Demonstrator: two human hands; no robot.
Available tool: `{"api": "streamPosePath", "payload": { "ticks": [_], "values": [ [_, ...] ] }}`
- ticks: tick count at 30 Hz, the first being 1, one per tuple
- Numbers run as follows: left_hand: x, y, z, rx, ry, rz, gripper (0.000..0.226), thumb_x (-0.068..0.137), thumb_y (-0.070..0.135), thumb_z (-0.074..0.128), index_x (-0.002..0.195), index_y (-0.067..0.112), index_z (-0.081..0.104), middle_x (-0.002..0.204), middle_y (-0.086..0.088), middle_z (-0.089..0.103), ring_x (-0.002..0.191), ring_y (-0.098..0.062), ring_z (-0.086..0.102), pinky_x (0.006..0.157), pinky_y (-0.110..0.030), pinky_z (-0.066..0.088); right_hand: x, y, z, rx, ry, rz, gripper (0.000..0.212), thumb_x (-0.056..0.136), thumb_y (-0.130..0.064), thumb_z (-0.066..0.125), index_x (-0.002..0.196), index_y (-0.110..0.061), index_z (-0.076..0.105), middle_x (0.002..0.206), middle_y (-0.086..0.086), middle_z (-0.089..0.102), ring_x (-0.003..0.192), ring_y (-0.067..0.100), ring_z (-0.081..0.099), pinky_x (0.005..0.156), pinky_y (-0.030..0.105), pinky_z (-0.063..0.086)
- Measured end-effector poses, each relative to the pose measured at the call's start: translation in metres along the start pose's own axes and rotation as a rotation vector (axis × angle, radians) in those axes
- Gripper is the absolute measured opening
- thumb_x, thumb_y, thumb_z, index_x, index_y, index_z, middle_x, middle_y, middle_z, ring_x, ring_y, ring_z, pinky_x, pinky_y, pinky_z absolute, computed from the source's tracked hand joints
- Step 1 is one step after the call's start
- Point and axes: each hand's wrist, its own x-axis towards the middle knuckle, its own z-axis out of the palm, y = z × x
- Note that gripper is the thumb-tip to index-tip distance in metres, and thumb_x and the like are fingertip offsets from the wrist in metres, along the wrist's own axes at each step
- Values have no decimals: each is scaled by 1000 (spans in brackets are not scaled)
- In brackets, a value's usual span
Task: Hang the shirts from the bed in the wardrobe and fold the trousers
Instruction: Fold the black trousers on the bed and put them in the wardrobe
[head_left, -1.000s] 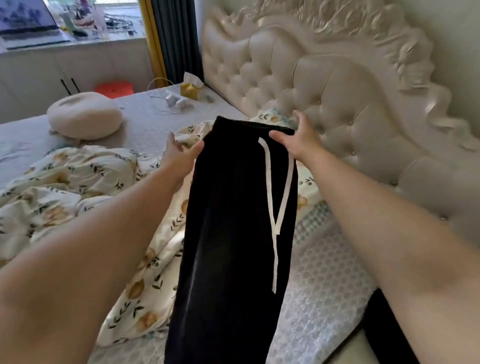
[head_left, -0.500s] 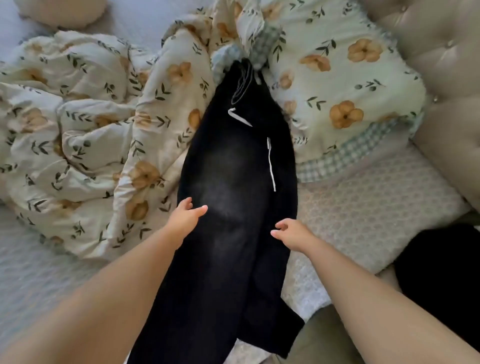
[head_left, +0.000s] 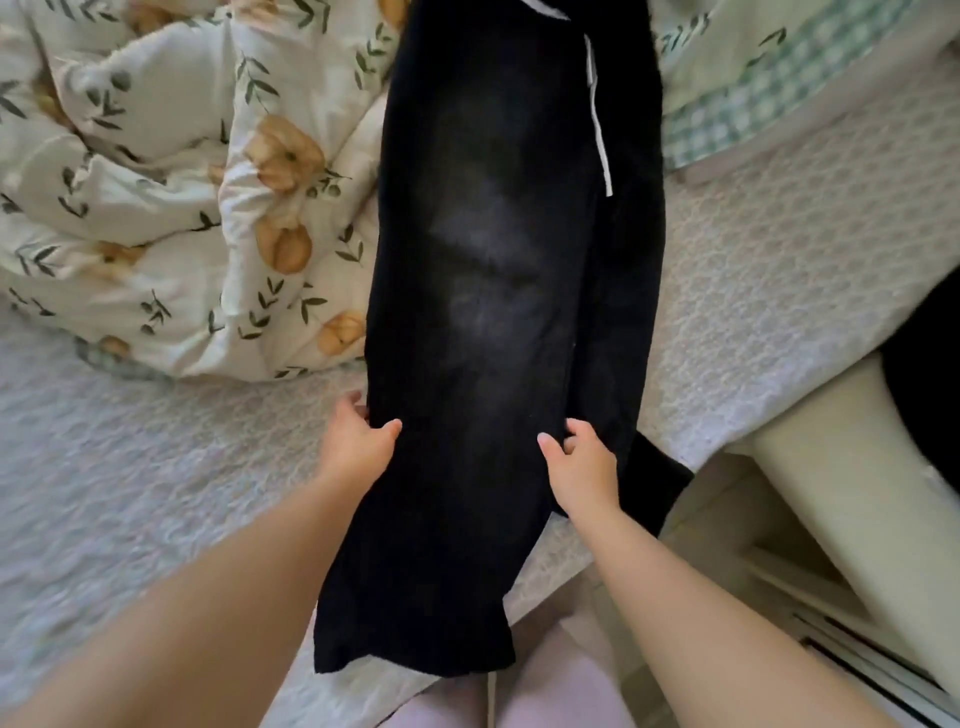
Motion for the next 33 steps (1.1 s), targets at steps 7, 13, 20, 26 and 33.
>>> {"api": "streamPosePath", "payload": {
  "ticks": [7,13,20,26,33],
  "values": [
    [-13,-48,12,135,-41,-13,72,83,34,69,143,15,34,126,-6,50,116,-24,50,98,-38,42,-53,13,51,-161,-167,-160,24,88,-32,58,107,-16,61,107,-5,58,104,18,55,86,31,47],
    [-20,-62,22,21,-82,-99,77,81,29,74,143,9,33,135,-12,50,119,-31,53,98,-38,43,-77,28,60,-5,-145,-136,49,98,-28,44,144,-15,30,136,5,48,126,23,45,98,30,38],
    [-61,-52,36,-221,-277,-85,14,87,14,64,98,21,65,82,5,68,76,-14,65,63,-25,49,-100,30,19,225,127,-375,17,95,-27,51,102,-15,60,97,-1,66,89,3,56,77,15,39],
    [-83,-18,66,-367,-443,-8,27,97,18,50,121,27,59,109,5,68,100,-17,65,87,-32,52,-63,56,-25,322,418,-44,45,81,-29,70,119,-13,53,111,-2,49,95,13,52,82,28,43],
    [-85,-14,90,-480,-436,-128,39,95,26,55,133,26,49,121,0,63,108,-24,61,99,-45,47,-43,70,-25,-294,73,-121,38,79,-39,65,110,-16,64,119,1,55,119,26,40,98,37,38]
  ]
}}
